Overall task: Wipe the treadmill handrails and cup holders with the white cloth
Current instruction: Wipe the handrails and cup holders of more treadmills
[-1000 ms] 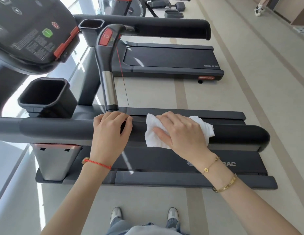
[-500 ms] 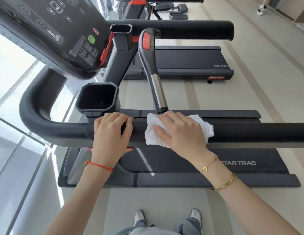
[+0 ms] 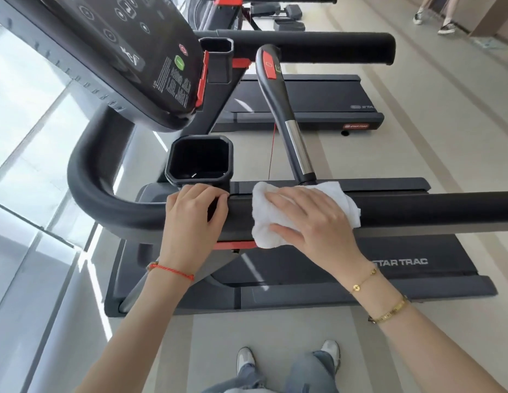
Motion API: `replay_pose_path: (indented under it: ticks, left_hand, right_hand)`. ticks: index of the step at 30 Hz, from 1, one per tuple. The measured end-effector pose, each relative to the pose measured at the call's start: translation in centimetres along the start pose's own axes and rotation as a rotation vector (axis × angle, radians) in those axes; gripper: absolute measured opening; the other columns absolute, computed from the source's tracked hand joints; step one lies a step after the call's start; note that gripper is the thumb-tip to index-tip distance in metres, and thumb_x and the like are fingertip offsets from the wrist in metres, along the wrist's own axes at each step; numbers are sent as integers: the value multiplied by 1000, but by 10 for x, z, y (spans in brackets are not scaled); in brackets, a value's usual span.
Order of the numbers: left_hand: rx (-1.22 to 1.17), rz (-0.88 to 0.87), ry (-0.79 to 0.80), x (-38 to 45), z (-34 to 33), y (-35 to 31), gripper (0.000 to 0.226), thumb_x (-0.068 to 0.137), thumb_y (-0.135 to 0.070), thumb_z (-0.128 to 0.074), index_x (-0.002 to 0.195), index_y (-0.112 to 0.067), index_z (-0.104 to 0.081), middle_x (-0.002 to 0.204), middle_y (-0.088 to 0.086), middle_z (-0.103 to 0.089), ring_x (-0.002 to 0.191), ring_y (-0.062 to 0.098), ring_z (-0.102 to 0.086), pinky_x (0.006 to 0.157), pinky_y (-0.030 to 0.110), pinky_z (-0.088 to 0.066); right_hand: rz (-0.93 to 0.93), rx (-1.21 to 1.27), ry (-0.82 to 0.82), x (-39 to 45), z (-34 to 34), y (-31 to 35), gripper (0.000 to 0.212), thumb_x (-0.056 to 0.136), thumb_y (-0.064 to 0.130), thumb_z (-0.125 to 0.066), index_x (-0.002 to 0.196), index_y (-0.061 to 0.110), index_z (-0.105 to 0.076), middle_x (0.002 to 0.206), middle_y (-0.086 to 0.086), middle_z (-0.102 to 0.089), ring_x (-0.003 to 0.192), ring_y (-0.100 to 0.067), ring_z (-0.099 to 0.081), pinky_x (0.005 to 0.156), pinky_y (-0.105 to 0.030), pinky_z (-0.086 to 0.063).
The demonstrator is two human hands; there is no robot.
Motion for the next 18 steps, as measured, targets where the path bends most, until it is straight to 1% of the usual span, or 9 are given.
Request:
replay_pose_path:
  ticks: [2,4,6,7,9,11,14,16,18]
  left_hand:
    - [-6,-8,-1,0,2,2,16,96,-18,-56,95,-19,-71,95,-8,-67,95,17,-57,93,30,-32]
    - [-14,-8,3,0,3,4,15,95,-18,-56,95,-18,-71,95,-7,-67,96,18,-56,92,30,-32]
    - [-28,-4,9,0,4,6,15,95,-17,-56,95,-17,-71,97,-6,-67,97,19,-56,91,31,-34]
    - [-40,-1,13,0,4,6,14,95,-17,-57,95,-15,-71,97,-5,-66,96,19,-56,90,32,-35]
    - [-61,11,18,1,4,8,12,95,-16,-58,95,-13,-70,97,-2,-65,94,21,-56,89,38,-42]
    - [-67,21,22,2,5,9,12,95,-16,-59,94,-11,-70,96,-1,-65,91,21,-56,86,46,-46]
    - [-75,28,6,6,8,13,13,95,-15,-58,97,-13,-71,98,-3,-65,94,20,-58,86,46,-47]
    - [-72,34,-26,10,11,16,15,95,-15,-57,100,-14,-71,101,-3,-65,96,18,-59,88,46,-48]
    - [-60,53,-71,15,17,19,16,95,-16,-57,105,-15,-70,102,-4,-66,97,17,-58,89,46,-48]
  right_hand:
    - [-108,-23,3,3,2,-8,40,98,49,-47,120,21,-65,114,4,-66,102,-18,-62,94,-31,-44]
    - [-182,-34,15,15,-1,-5,37,98,48,-45,109,21,-67,101,6,-67,88,-17,-63,81,-29,-44]
    - [-156,-18,62,31,-11,10,38,99,50,-41,105,22,-66,94,7,-65,80,-16,-62,72,-27,-44]
    - [-123,-3,78,38,-16,20,39,99,50,-40,107,22,-65,94,7,-65,79,-16,-62,71,-27,-45]
    - [-59,27,80,42,-22,34,39,99,50,-42,113,21,-65,99,5,-65,84,-17,-63,73,-28,-48]
    - [12,32,57,40,-20,38,39,98,47,-48,119,19,-64,107,3,-67,92,-18,-64,81,-30,-50]
    - [145,80,51,33,-12,33,38,98,43,-54,124,16,-65,117,1,-67,101,-18,-64,89,-30,-51]
    - [136,178,63,35,-7,21,34,97,37,-56,121,16,-66,115,2,-67,100,-17,-64,88,-29,-50]
    - [9,308,90,47,-6,5,32,97,38,-54,121,19,-64,113,6,-66,98,-14,-62,84,-22,-46]
Point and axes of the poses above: each hand's wrist, its own x-axis towards the middle knuckle, its own z-axis out of the back of the hand, y = z × x, the point moved 8 cm from there along x, towards the middle knuckle
